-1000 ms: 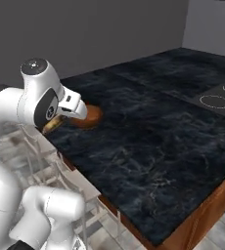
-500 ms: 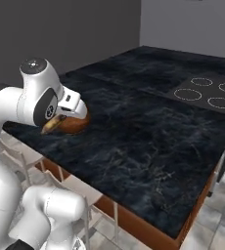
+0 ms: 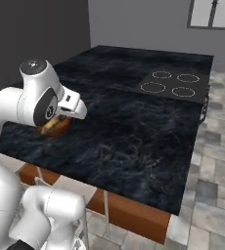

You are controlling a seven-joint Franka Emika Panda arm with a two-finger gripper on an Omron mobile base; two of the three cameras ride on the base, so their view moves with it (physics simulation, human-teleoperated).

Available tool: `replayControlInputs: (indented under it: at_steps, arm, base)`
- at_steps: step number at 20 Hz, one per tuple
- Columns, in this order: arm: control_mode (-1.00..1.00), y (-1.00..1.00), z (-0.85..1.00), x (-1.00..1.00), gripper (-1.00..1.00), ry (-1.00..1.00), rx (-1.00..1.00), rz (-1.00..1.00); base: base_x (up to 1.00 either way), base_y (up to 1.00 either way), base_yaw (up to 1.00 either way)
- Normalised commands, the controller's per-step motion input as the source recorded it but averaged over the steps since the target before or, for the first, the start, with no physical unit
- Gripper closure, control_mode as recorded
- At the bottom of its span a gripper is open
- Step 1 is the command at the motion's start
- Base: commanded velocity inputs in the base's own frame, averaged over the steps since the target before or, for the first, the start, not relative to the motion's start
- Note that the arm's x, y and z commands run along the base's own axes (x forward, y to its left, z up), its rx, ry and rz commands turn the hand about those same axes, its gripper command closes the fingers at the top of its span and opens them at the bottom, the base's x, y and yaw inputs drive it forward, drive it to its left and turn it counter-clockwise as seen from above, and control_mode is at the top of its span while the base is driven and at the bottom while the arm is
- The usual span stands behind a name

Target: Retrieve the pear and banana from the fridge and place them into the bowl on the dining table.

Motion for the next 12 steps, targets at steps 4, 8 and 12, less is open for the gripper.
replayControlInputs:
  at_steps: [4, 8, 12]
  arm:
    - [1.00, 0.00, 0.00, 0.00, 1.00, 0.00, 0.00, 0.00]
    - [1.00, 0.00, 0.00, 0.00, 1.00, 0.00, 0.00, 0.00]
    - [1.00, 0.00, 0.00, 0.00, 1.00, 0.00, 0.00, 0.00]
  base:
    - [0.21, 0.80, -0.40]
    - [0.12, 0.86, -0.36]
    - [0.18, 0.72, -0.34]
